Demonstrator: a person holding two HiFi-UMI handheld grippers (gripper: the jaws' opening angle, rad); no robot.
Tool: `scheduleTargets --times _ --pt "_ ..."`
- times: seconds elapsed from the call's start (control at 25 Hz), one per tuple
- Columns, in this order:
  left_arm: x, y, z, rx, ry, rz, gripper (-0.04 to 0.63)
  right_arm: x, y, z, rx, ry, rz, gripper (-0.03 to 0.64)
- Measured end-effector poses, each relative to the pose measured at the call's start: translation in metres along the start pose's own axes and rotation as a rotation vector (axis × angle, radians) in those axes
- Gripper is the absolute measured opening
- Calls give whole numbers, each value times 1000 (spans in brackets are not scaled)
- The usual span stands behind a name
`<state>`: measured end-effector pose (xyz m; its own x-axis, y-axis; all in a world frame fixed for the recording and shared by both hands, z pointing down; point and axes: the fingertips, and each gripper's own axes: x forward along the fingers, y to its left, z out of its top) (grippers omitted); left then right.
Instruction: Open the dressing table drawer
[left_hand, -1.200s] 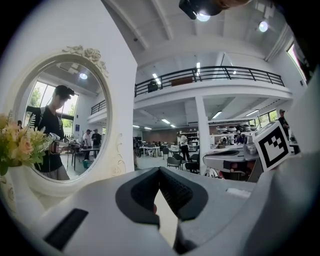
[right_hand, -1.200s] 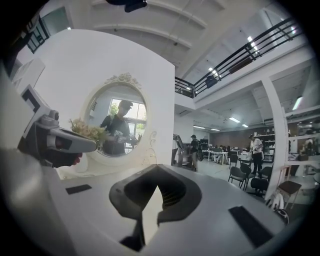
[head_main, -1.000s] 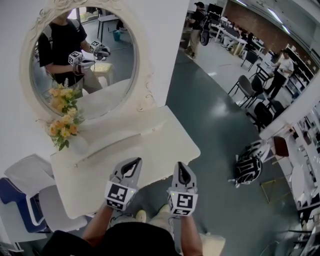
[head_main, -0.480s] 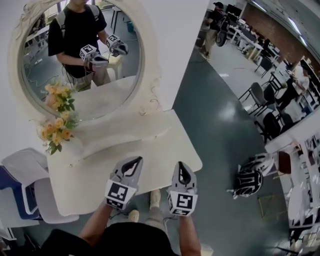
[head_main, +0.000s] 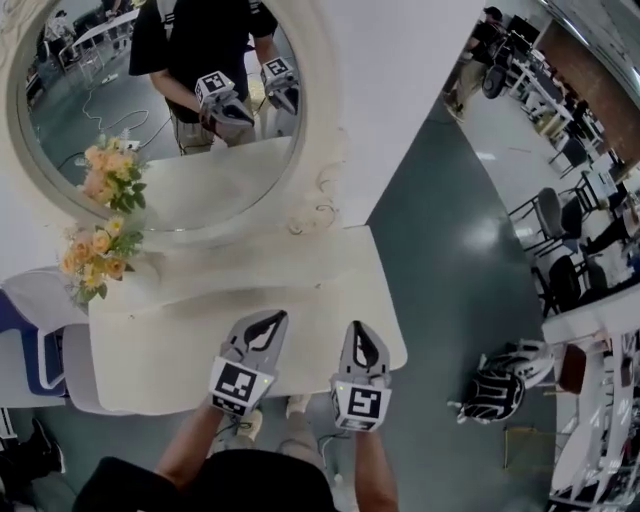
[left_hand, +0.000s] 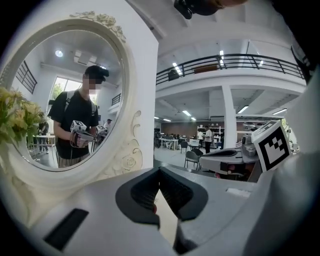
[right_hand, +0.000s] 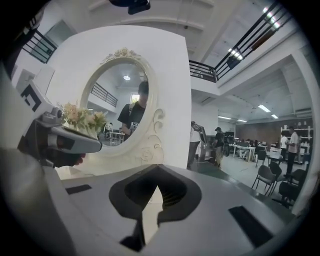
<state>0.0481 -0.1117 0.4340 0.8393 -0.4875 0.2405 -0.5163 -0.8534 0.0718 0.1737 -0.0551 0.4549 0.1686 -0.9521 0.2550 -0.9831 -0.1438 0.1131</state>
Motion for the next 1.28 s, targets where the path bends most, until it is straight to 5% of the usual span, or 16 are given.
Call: scheduleTargets --times 0.56,1.28 --pt "39 35 -55 -59 82 127 0 75 20 -57 -26 95 169 -2" --pt "64 63 -127 -129 136 232 0 133 33 -136 -14 189 262 0"
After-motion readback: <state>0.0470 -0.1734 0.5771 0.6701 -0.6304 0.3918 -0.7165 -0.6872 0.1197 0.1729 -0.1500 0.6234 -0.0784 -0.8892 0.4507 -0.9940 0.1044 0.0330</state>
